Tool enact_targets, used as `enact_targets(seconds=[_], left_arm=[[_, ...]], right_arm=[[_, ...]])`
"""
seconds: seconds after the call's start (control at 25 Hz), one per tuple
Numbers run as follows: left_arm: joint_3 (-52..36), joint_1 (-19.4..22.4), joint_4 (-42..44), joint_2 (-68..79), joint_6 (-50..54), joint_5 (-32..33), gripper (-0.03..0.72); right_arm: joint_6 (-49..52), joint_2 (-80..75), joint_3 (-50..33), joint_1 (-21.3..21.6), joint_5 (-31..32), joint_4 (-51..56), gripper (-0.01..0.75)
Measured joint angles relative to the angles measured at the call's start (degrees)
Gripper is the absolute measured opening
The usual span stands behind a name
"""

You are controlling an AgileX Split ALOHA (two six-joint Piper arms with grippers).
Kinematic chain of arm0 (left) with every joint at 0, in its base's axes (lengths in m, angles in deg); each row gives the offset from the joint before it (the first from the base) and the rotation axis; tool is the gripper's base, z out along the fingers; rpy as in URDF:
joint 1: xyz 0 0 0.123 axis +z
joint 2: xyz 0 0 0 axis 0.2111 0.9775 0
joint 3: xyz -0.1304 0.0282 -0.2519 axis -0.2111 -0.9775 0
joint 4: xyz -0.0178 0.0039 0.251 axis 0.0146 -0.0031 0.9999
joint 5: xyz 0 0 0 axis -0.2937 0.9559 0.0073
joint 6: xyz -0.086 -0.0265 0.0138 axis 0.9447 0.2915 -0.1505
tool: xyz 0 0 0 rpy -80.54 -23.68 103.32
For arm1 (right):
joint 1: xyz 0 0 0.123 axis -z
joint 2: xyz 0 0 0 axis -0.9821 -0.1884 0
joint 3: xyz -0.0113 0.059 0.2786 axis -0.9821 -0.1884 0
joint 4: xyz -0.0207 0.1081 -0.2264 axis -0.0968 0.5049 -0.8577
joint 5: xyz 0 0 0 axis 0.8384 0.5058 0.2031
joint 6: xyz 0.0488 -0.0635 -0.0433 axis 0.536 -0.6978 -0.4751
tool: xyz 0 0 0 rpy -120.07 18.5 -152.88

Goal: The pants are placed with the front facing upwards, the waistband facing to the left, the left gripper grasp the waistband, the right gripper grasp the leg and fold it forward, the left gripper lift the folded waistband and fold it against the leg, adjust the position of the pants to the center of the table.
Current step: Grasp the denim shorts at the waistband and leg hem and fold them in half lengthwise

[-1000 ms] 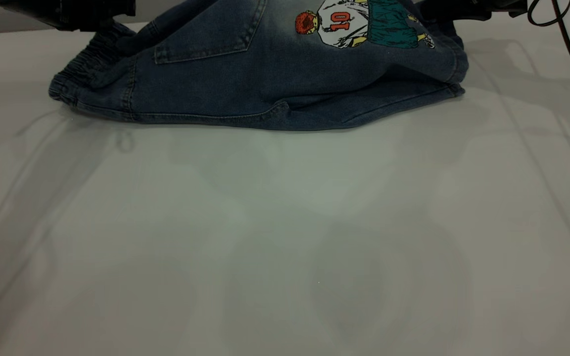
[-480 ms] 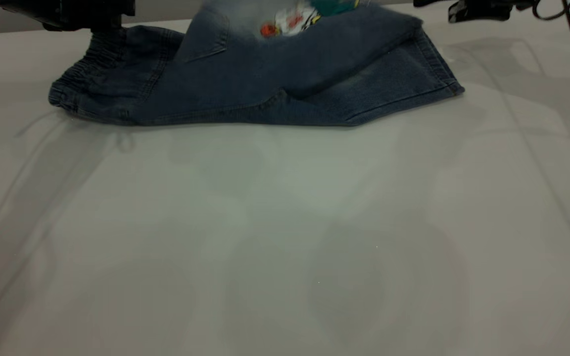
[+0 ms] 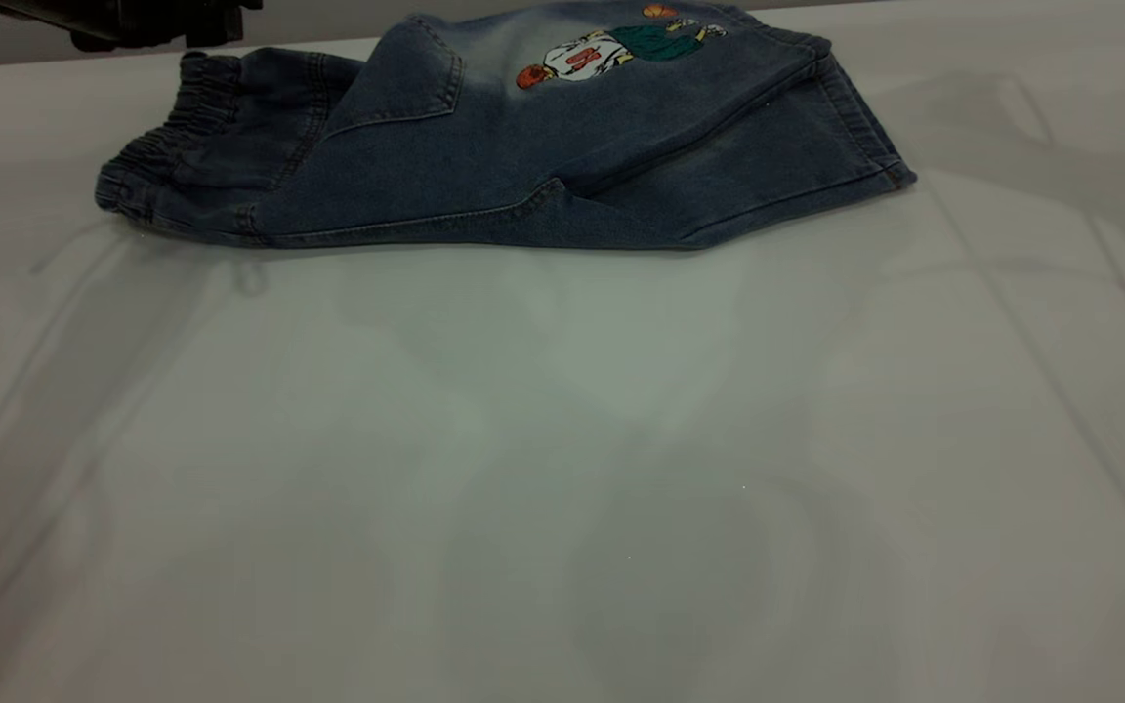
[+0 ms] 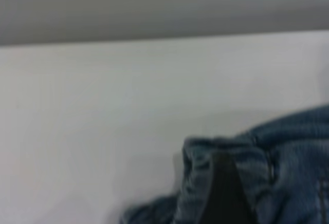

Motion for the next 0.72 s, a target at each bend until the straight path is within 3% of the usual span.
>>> enact_targets(seconds=[0.2,0.44,0.72], left_arm=[[0.0,3.3,-0.9,-3.6,0.2,6.3,0.436],[0.0,7.8,-1.0,-6.2,1.8,19.6,0.436],[0.0,8.6,1.6,-6.1,1.7,29.4,0.436]], right_arm=[[1.7,0.0,0.0,-0.9,-0.2,-3.0,0.574],[2.1,0.0,0.0,-1.0,0.6,-3.0,0.574],[2.5,0.0,0.0,-2.7,1.8,-4.8,0.574]])
